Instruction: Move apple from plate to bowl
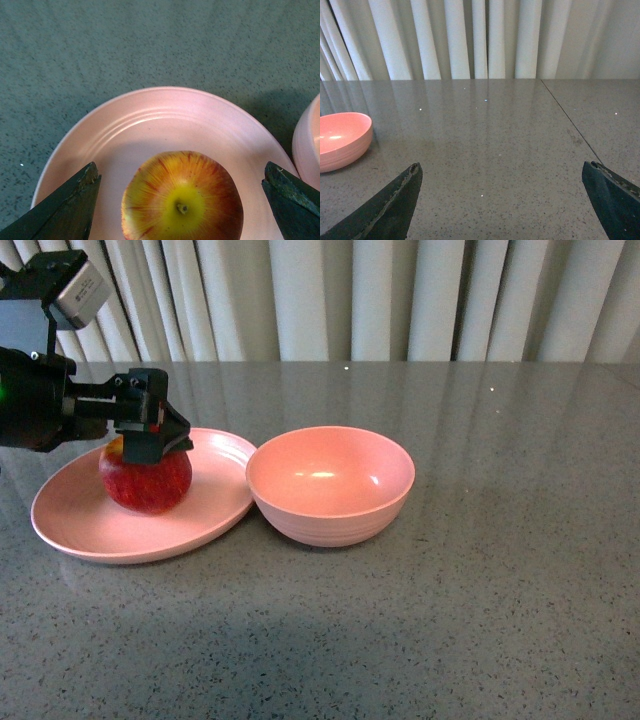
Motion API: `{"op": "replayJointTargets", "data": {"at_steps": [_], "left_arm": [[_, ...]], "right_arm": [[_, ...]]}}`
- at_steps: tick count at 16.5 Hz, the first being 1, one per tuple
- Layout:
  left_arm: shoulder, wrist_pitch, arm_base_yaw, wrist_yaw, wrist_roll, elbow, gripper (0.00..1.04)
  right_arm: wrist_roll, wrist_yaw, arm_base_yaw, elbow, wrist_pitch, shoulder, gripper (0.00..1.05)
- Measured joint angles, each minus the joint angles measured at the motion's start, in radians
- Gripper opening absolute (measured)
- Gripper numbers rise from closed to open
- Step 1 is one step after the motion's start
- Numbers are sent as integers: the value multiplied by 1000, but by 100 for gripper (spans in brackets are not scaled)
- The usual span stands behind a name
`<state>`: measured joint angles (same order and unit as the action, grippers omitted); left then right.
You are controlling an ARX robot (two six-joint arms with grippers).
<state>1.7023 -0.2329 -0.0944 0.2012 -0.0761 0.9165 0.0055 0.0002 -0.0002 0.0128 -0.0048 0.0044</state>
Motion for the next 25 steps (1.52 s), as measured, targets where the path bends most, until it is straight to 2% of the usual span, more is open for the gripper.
{"op": "replayJointTargets", "data": {"at_steps": [11, 14, 17, 22, 25], "left_arm": [[81, 6, 5, 9, 22, -1, 98], [85, 4, 1, 13, 18, -8, 74], [75, 21, 1, 13, 16, -8, 70], [-44, 80, -1, 13, -4, 4, 70], [-148, 142, -76, 1, -10, 78, 70]], "right_arm": [[0, 0, 0, 0, 0, 0, 98], [0, 0, 0, 0, 0, 0, 98], [0, 0, 0, 0, 0, 0, 98], [0, 0, 0, 0, 0, 0, 98], [0, 0, 0, 0, 0, 0, 98]]}}
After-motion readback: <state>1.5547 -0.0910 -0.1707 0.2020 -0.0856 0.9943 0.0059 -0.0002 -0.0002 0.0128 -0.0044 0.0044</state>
